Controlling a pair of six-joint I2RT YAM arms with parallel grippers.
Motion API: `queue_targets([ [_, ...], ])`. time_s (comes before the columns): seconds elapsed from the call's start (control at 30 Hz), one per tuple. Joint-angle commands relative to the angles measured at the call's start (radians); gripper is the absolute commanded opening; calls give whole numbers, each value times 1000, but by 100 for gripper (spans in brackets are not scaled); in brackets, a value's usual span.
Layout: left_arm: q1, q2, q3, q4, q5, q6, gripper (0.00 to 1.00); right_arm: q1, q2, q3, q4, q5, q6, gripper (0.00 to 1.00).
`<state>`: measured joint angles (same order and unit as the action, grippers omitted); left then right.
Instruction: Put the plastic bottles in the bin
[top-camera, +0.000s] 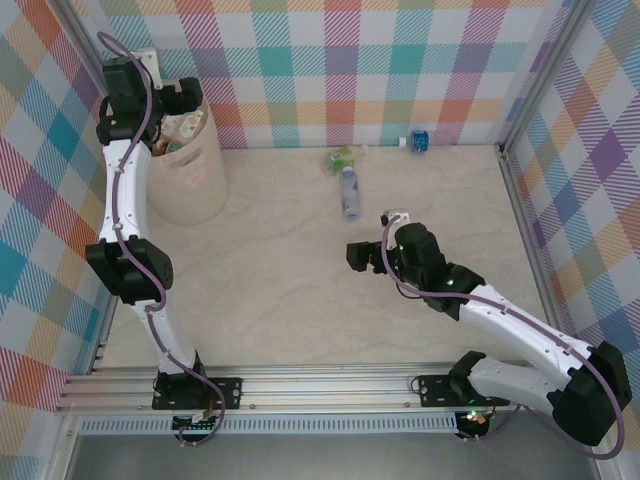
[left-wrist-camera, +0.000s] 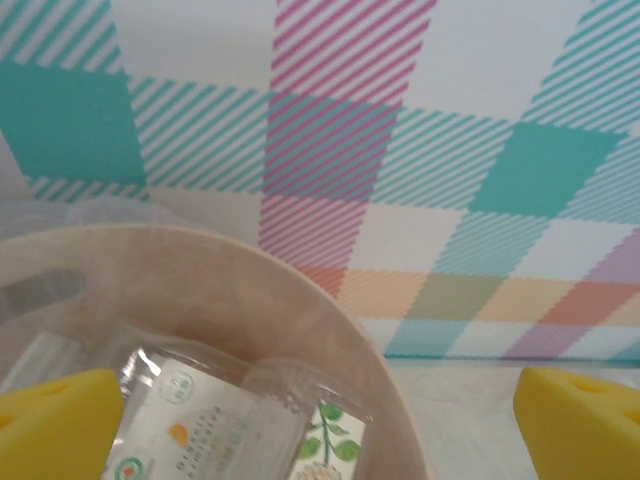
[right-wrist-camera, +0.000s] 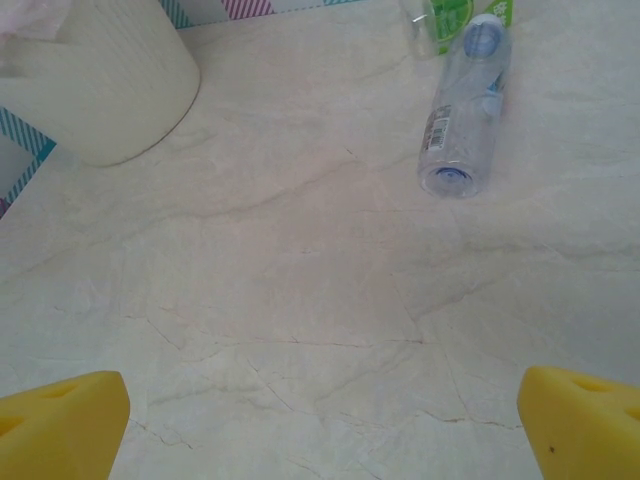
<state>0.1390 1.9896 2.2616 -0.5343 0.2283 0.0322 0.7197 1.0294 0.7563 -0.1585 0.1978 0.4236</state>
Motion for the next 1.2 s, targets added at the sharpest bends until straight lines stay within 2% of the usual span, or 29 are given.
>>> queue_targets([
  [0.0, -8, -3, 0, -44, 75, -60, 100, 4, -44, 13, -11, 1, 37, 100],
  [0.23, -22, 18, -30, -73, 112, -136, 100, 4, -65, -18, -2, 14, 53, 100],
  [0.4, -23, 21, -33, -103, 182, -180, 100, -2, -57, 10, -25, -9, 23, 100],
  [0.47, -23, 6, -31, -110, 178, -194, 100, -24, -52, 39, -57, -26, 7, 100],
  [0.6, -23, -43, 10, -118, 163, -228, 100, -132, -18, 92, -128, -98, -26, 100],
  [0.73, -25, -106, 12, -70, 263, -357, 100, -270, 28, 113, -161, -197, -20, 100],
  [0.87, -54, -178, -50, -31, 313, -470, 100, -379, 86, 137, -168, -263, -43, 100],
  [1.0, -115, -280, -196, 15, 319, -544, 100, -470, 168, 186, -194, -263, -49, 100],
  [1.17, -211, -423, -485, 101, 299, -609, 100, -545, 287, 265, -187, -295, -12, 100],
])
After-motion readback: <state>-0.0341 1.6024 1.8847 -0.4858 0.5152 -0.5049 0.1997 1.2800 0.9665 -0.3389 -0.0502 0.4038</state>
